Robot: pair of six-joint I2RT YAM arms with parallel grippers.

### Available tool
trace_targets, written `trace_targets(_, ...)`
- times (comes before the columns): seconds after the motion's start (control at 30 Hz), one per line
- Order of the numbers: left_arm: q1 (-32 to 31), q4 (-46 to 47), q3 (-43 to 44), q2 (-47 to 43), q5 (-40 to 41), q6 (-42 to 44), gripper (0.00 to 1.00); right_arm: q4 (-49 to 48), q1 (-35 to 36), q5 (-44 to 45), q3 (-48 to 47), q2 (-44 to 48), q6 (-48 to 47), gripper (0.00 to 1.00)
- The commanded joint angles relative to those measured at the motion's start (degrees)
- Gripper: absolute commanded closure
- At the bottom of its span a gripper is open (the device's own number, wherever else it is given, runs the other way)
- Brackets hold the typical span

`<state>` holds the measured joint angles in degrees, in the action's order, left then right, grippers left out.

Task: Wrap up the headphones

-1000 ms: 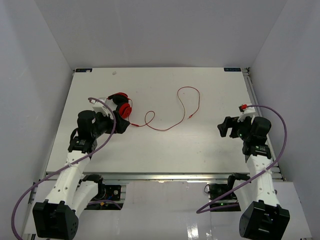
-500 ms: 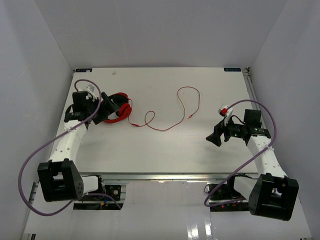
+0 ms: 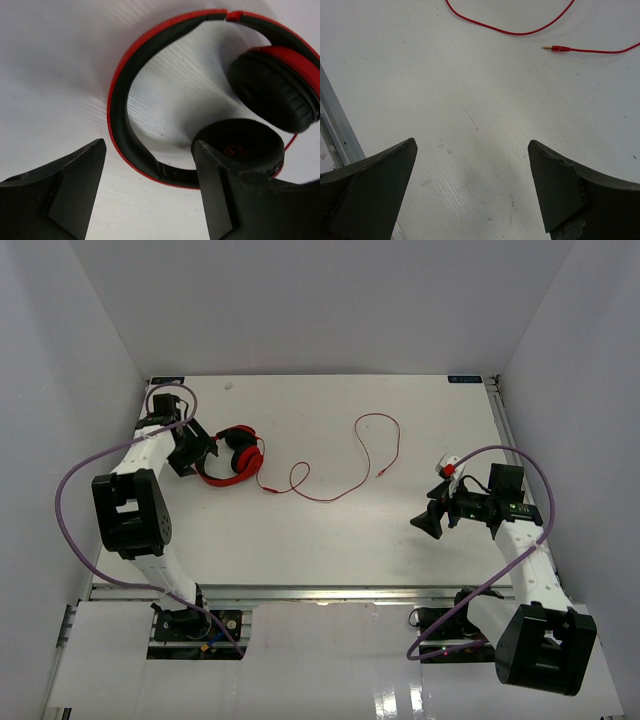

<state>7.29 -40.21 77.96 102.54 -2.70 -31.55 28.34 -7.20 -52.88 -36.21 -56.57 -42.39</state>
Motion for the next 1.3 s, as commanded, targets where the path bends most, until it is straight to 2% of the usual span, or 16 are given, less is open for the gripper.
trace_targets(0.0,0.09,-2.68,5.6,2.52,6.35,4.69,0.21,-1.27,0.08,-1.34,0.09,1.29,-0.15,0.02)
trace_targets(0.23,0.09,-2.82,7.81,7.69,5.84,8.81,0.26,-1.27,0.08,-1.52,0.19,0.92,0.04,0.02)
trace_targets(0.57,0.1,-1.47,10.44,12.55,0.24,12.78,0.37,-1.27,-0.52,-1.34,0.51,0.34,-0.32,0.02)
trace_targets(1.17,0.09,3.64,3.84,12.65,0.24,16.23,0.57,-1.18,-3.14,-2.81,1.05,-0.44,-0.32,0.02)
trace_targets(1.27,0.09,4.58,2.35,11.86,-0.44,16.26,0.65,-1.09,-3.49,-3.07,1.14,-0.53,-0.32,0.02)
